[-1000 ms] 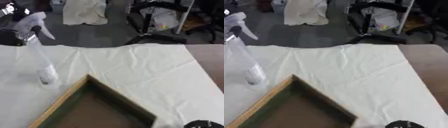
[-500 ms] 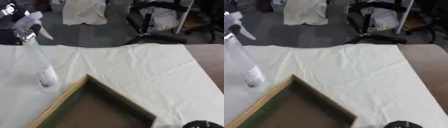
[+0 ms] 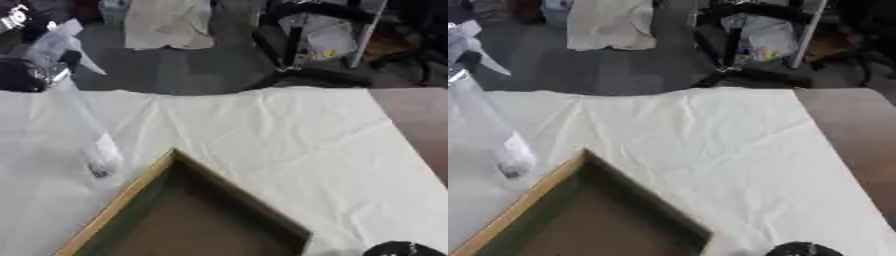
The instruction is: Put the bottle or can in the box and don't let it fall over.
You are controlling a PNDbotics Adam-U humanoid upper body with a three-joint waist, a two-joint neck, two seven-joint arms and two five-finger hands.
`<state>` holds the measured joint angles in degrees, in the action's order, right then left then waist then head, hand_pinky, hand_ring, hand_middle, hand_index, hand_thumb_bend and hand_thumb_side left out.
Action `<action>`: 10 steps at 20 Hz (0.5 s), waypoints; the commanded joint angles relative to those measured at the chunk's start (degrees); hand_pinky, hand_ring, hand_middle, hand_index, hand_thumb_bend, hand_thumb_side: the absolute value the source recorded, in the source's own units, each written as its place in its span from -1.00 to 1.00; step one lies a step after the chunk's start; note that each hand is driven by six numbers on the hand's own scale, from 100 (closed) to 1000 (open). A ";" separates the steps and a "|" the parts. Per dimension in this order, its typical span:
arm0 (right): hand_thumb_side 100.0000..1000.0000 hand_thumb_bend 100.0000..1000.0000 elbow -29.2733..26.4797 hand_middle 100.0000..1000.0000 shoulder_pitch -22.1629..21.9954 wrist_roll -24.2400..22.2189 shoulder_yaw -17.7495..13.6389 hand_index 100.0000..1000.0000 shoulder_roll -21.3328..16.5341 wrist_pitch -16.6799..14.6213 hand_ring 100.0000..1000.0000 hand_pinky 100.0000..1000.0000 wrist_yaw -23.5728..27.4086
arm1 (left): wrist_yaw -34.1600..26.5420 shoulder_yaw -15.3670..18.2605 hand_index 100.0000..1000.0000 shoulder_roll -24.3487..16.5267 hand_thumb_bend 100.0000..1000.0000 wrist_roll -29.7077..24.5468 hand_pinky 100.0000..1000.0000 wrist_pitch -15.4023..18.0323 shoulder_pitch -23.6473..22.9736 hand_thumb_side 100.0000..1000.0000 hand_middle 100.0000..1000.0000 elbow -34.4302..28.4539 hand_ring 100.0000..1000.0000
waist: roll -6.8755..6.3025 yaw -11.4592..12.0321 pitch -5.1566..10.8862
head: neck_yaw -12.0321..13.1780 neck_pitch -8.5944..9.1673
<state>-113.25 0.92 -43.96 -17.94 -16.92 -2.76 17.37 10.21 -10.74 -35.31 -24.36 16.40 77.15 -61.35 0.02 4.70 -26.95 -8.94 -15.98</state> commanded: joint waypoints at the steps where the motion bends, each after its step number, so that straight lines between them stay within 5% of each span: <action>1: 0.92 -1.00 -1.34 0.49 0.05 0.01 -0.22 0.64 -0.56 0.35 0.37 0.70 0.18 | 0.25 0.44 -0.25 -1.45 -1.00 1.02 0.00 0.67 1.12 -0.94 -0.57 -1.46 -0.72 | -0.13 0.02 1.61 | -0.25 0.04; 10: 0.94 -1.00 -1.34 0.49 0.12 0.00 -0.28 0.64 -0.46 1.43 0.37 0.71 0.23 | 0.56 0.19 -0.33 -1.72 -1.00 1.83 -0.05 1.99 1.25 -1.00 -0.65 -2.28 -0.81 | -0.43 0.45 2.06 | -0.51 -0.35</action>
<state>-113.25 0.96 -43.96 -17.95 -16.91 -1.58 17.42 10.66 -11.05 -35.32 -22.71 18.12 77.15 -62.60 -0.30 5.05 -26.74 -9.25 -16.46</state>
